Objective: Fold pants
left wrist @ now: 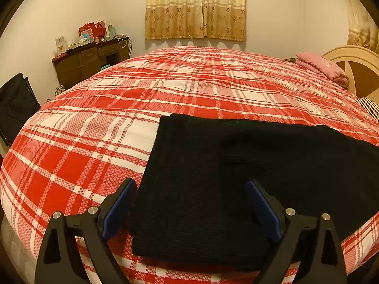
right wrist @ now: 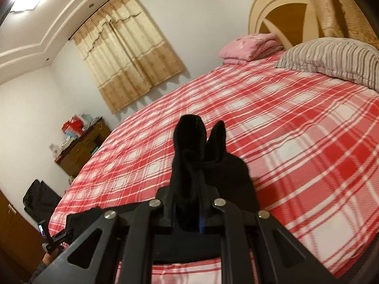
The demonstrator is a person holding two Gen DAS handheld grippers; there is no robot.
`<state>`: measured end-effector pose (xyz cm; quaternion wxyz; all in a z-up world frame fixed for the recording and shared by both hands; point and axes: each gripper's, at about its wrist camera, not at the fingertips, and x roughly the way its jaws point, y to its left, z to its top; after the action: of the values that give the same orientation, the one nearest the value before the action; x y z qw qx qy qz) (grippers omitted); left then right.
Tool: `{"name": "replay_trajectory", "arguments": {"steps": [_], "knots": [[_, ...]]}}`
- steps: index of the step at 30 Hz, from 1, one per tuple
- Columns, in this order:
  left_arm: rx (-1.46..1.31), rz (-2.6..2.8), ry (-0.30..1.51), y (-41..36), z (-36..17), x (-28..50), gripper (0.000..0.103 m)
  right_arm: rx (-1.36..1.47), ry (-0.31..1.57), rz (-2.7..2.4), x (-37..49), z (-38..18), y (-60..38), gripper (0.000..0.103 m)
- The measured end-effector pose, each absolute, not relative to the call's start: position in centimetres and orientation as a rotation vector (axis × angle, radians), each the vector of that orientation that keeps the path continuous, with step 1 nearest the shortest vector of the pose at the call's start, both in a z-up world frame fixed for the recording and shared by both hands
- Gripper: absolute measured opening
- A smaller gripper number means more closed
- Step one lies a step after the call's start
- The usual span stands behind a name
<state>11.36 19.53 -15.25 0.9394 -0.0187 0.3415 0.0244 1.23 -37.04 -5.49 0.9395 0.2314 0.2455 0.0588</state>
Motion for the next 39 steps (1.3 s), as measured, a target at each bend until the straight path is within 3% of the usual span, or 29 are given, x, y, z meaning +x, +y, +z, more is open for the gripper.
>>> {"name": "replay_trajectory", "arguments": {"steps": [39], "knots": [[-0.034, 0.052, 0.693, 19.3, -15.3, 11.3, 0.096, 0.244, 0.707, 0.414, 6.0, -11.0, -19.9, 0.015]]}}
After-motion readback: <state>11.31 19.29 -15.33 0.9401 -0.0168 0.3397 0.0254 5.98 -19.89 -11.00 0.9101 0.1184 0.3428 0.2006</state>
